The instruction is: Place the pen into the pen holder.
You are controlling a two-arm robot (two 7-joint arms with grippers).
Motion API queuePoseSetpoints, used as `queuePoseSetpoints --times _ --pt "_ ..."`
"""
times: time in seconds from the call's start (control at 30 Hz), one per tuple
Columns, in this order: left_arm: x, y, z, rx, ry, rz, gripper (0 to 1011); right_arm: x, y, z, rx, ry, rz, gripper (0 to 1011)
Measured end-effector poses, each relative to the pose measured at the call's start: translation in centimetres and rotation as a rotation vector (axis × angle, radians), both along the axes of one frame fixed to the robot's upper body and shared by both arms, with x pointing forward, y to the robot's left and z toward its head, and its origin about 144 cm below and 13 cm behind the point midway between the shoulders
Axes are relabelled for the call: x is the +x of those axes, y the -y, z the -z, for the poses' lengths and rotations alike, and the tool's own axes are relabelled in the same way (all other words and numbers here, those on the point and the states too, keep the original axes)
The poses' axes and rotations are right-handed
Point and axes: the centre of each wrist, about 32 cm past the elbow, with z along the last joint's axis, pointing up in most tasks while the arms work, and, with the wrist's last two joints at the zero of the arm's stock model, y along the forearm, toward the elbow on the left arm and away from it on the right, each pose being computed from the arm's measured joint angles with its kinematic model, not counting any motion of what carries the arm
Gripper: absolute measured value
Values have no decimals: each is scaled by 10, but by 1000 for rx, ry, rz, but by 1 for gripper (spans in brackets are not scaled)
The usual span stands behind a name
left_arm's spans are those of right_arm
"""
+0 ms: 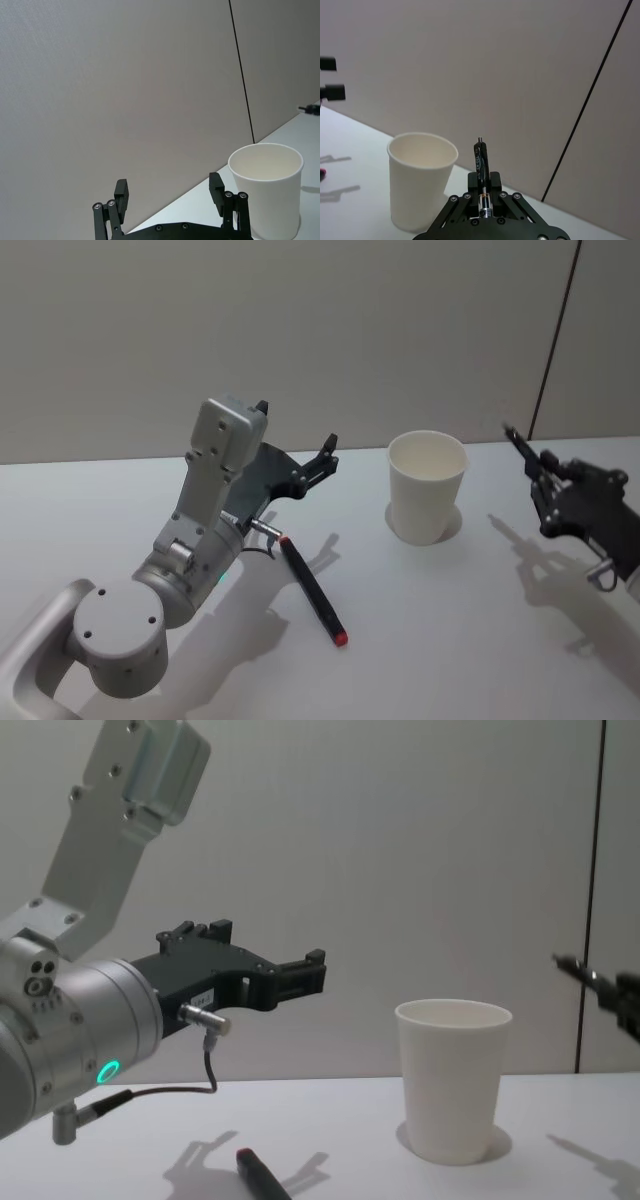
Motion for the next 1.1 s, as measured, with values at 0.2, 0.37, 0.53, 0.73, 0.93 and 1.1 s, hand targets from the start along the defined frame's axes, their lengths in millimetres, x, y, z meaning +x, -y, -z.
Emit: queuePoseSetpoints --times 0.2,0.37,0.53,0.73,0.93,1.1 --pt "0 0 0 0 0 0 1001 8 0 -7 18 85 -35 133" --pt "0 0 0 0 0 0 1001 19 0 -16 38 176 -73 133" --pt "0 0 0 0 0 0 1001 34 -2 -25 54 261 -108 133" --pt "0 0 0 0 0 0 1001 51 -8 -31 62 333 -141 133" --pt "0 0 0 0 0 0 1001 63 -14 -33 62 357 -159 133" --pt "0 0 0 0 0 0 1001 73 -21 -32 58 360 -174 133"
